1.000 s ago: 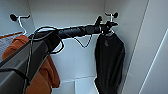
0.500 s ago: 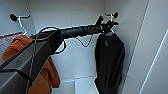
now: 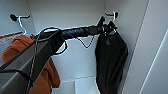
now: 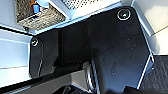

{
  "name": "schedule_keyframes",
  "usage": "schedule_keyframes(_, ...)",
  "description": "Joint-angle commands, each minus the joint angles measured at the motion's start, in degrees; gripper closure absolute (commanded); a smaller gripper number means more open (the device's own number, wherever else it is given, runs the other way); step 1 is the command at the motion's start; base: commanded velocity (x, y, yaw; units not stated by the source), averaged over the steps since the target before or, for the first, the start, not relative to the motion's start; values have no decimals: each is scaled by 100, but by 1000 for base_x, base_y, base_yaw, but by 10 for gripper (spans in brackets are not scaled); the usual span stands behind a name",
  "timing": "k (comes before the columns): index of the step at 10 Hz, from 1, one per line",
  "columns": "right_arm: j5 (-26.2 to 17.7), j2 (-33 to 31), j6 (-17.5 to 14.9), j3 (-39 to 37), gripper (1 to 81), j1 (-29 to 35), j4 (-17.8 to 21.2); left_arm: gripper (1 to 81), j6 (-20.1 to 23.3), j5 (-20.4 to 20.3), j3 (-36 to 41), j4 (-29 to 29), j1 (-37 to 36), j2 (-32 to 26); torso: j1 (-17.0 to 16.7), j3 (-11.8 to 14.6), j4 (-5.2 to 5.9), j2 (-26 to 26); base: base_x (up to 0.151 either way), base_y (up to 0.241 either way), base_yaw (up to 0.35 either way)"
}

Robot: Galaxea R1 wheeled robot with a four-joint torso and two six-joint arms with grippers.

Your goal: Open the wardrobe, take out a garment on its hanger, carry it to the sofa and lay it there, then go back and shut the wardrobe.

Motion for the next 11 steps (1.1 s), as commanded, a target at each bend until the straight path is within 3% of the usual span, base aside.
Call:
schedule_keyframes(1, -293, 21, -6, 17, 10, 241, 17, 811, 193, -287, 137, 261, -1108, -19, 0, 0, 0, 0, 0, 0, 0)
schedule_keyframes(5, -293, -6, -6, 17, 10, 259, 17, 811, 193, -287, 330, 261, -1179, -151, 2, -2, 0, 2, 0, 0, 0)
schedule_keyframes(10, -293, -41, -42, 61, 10, 259, -45, 811, 193, -226, 822, 261, -1785, -511, 7, -2, 0, 4, 0, 0, 0)
schedule_keyframes(11, -284, -41, -50, 61, 10, 259, -45, 811, 184, -217, 927, 261, -1820, -573, 7, -2, 212, 4, 0, 0, 0)
